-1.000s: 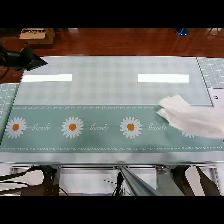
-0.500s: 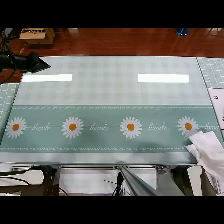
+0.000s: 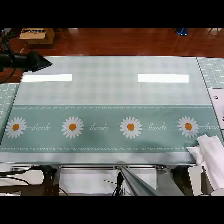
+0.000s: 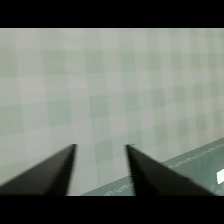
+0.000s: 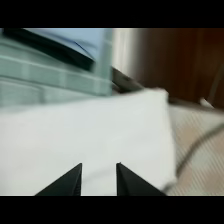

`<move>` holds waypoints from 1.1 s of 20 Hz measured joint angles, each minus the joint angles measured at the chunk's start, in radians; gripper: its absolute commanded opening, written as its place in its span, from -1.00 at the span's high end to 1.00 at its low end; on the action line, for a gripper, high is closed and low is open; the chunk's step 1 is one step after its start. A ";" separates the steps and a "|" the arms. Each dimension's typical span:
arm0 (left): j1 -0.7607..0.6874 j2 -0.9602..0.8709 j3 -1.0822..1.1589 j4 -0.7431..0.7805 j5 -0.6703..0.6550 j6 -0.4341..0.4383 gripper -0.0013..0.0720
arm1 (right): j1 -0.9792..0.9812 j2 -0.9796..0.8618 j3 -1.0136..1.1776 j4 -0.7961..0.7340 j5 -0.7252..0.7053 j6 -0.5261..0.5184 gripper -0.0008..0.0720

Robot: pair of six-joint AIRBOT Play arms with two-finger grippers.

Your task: Fold the shirts.

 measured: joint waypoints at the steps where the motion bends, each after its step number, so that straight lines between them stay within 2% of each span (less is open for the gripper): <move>1: -0.002 0.000 0.000 -0.045 0.009 0.006 -0.74 | 0.045 0.000 0.011 0.126 -0.072 -0.021 0.14; 3: -0.010 0.000 0.000 -0.143 0.024 0.021 -0.73 | 0.177 -0.004 0.027 0.409 -0.219 -0.082 0.15; 4: -0.025 0.001 0.001 -0.184 0.029 0.037 -0.58 | 0.263 -0.011 0.032 0.529 -0.282 -0.115 0.14; 5: -0.050 0.006 0.001 -0.207 0.031 0.054 -0.50 | 0.373 -0.023 0.037 0.626 -0.336 -0.143 0.14; 6: -0.082 0.015 0.002 -0.195 0.023 0.063 -0.50 | 0.481 -0.039 0.039 0.673 -0.372 -0.160 0.06; 7: -0.121 0.025 0.005 -0.137 0.024 0.057 -0.51 | 0.605 -0.060 0.041 0.678 -0.399 -0.164 -0.27; 8: -0.170 0.039 0.008 -0.032 0.019 0.022 -0.68 | 0.719 -0.084 0.043 0.650 -0.415 -0.153 -0.50; 9: -0.220 0.052 0.011 0.087 0.007 -0.026 -1.00 | 0.835 -0.111 0.044 0.594 -0.420 -0.116 -0.52; 12: -0.370 0.079 0.016 0.463 -0.048 -0.217 -1.00 | 1.080 -0.196 0.046 0.435 -0.391 0.004 -0.52; 14: -0.443 0.083 0.017 0.644 -0.085 -0.321 -1.00 | 1.176 -0.248 0.046 0.378 -0.339 0.046 -0.52; 17: -0.512 0.084 0.016 0.781 -0.126 -0.415 -1.00 | 1.259 -0.295 0.047 0.301 -0.271 0.068 -0.52; 22: -0.550 0.084 0.016 0.866 -0.157 -0.469 -0.99 | 1.304 -0.312 0.097 0.256 -0.229 0.053 -0.52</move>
